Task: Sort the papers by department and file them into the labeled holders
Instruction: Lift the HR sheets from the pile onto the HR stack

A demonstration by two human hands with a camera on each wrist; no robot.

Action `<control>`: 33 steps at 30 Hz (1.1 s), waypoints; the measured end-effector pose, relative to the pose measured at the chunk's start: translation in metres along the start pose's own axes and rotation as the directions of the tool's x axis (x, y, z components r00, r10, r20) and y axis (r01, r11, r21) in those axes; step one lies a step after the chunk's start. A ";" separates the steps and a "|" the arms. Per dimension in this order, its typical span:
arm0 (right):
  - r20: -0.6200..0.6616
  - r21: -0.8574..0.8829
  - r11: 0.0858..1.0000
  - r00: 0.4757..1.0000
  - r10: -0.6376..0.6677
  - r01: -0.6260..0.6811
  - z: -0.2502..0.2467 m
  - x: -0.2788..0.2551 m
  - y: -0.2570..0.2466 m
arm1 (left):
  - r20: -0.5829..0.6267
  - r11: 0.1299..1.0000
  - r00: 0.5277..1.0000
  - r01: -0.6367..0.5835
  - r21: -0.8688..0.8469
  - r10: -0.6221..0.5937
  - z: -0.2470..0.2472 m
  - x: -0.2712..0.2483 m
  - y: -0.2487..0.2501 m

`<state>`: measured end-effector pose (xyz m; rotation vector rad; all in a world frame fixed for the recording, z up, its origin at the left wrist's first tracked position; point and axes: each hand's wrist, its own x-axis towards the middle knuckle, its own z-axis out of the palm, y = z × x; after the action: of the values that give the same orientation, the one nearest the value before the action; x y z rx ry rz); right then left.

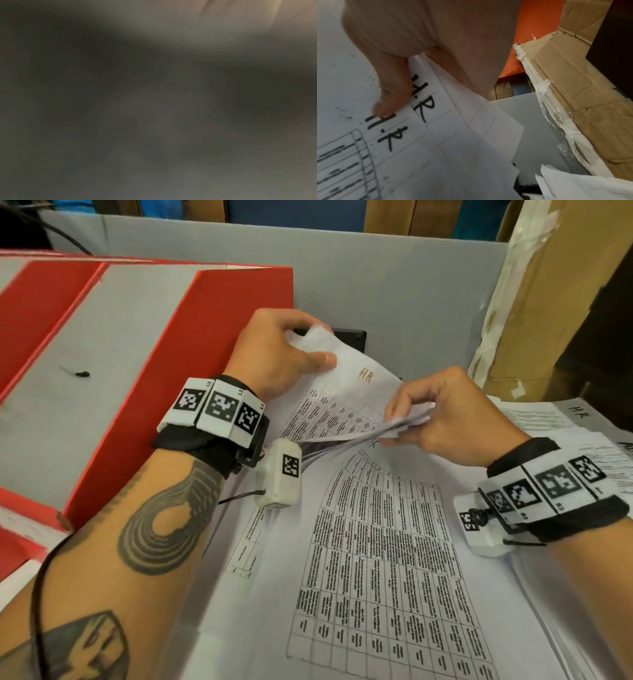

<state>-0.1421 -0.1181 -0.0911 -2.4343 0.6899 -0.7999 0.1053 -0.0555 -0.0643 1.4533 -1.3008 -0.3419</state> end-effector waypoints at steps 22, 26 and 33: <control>-0.228 -0.238 0.966 0.961 -0.156 0.100 0.007 0.002 -0.017 | 0.207 0.997 0.976 -0.068 0.025 0.062 0.003 -0.015 0.017; -0.242 -0.243 0.966 0.959 -0.148 0.088 0.008 0.000 -0.017 | 0.288 0.987 0.955 -0.108 0.116 0.071 0.003 -0.015 0.019; -0.220 -0.108 0.994 0.974 -0.048 0.025 -0.001 -0.002 -0.010 | 0.319 0.870 0.940 -0.051 0.490 -0.124 -0.013 -0.008 0.012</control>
<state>-0.1411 -0.1093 -0.0860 -2.4795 0.7898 -1.0888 0.1060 -0.0397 -0.0534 1.9119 -1.7320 -0.3080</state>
